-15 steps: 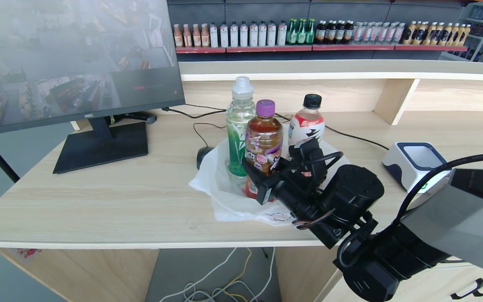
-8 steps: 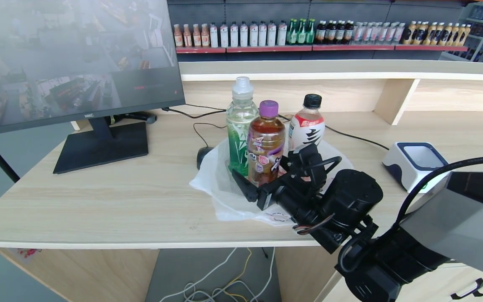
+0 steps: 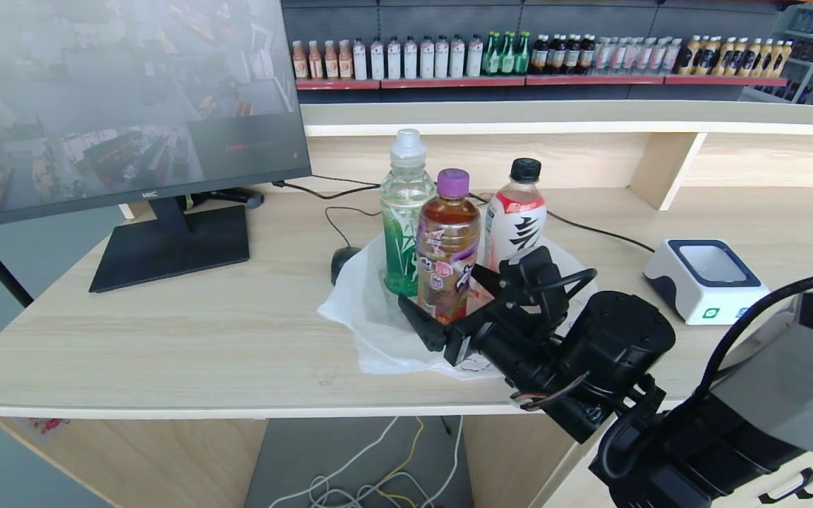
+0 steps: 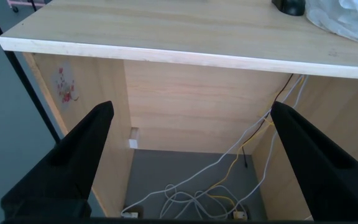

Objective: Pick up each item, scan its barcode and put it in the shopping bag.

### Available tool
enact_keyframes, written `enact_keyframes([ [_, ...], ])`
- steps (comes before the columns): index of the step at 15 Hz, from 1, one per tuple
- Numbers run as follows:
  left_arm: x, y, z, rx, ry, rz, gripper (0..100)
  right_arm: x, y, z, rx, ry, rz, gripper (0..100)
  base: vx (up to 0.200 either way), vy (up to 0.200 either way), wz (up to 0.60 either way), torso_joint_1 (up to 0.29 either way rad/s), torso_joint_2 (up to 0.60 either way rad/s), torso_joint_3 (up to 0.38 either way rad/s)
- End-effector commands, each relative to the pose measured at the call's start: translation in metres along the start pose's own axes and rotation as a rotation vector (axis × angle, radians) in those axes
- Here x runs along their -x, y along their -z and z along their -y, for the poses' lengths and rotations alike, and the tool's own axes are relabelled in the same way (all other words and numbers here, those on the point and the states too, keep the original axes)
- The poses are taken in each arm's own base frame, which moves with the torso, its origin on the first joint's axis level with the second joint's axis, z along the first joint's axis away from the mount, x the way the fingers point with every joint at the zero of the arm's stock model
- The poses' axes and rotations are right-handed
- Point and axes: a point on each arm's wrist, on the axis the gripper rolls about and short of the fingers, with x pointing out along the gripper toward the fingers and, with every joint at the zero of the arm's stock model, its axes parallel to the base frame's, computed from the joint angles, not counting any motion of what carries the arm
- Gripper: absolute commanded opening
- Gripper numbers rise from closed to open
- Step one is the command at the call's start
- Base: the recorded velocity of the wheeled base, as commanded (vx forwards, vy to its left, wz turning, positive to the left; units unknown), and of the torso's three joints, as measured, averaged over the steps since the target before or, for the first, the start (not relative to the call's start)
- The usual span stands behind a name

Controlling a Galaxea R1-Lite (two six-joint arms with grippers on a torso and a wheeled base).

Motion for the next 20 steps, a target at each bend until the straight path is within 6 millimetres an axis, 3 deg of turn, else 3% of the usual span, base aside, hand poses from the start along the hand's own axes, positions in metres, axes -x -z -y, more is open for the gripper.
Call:
enact_keyframes([
  [1, 0.000, 0.000, 0.000, 0.000, 0.000, 0.001, 100, 0.005, -0.010, -0.002, -0.002, -0.007, 0.019, 100, 0.000, 0.000, 0.00, 0.000, 0.00, 0.000],
  [5, 0.000, 0.000, 0.000, 0.000, 0.000, -0.001, 100, 0.021, -0.022, -0.001, -0.002, -0.008, 0.020, 100, 0.000, 0.000, 0.00, 0.000, 0.00, 0.000],
  [8, 0.000, 0.000, 0.000, 0.000, 0.000, -0.001, 100, 0.041, -0.044, 0.001, -0.003, -0.006, 0.055, 100, 0.000, 0.000, 0.00, 0.000, 0.00, 0.000],
  [10, 0.000, 0.000, 0.000, 0.000, 0.000, -0.001, 100, 0.080, -0.079, 0.005, -0.003, -0.002, 0.124, 100, 0.000, 0.000, 0.00, 0.000, 0.00, 0.000],
  [12, 0.000, 0.000, 0.000, 0.000, 0.000, -0.001, 100, 0.112, -0.097, 0.009, -0.003, 0.006, 0.166, 100, 0.000, 0.000, 0.00, 0.000, 0.00, 0.000],
  [13, 0.000, 0.000, 0.000, 0.000, 0.000, -0.001, 100, 0.124, -0.103, 0.010, 0.000, 0.008, 0.181, 100, 0.000, 0.000, 0.00, 0.000, 0.00, 0.000],
  [18, 0.000, 0.000, 0.000, 0.000, 0.000, -0.001, 100, 0.239, -0.117, 0.021, 0.041, 0.081, 0.293, 100, 0.000, 0.000, 0.00, 0.000, 0.00, 0.000],
  [20, 0.000, 0.000, 0.000, 0.000, -0.002, -0.001, 100, 0.262, -0.132, 0.026, 0.063, 0.143, 0.417, 100, 0.000, 0.000, 0.00, 0.000, 0.00, 0.000],
])
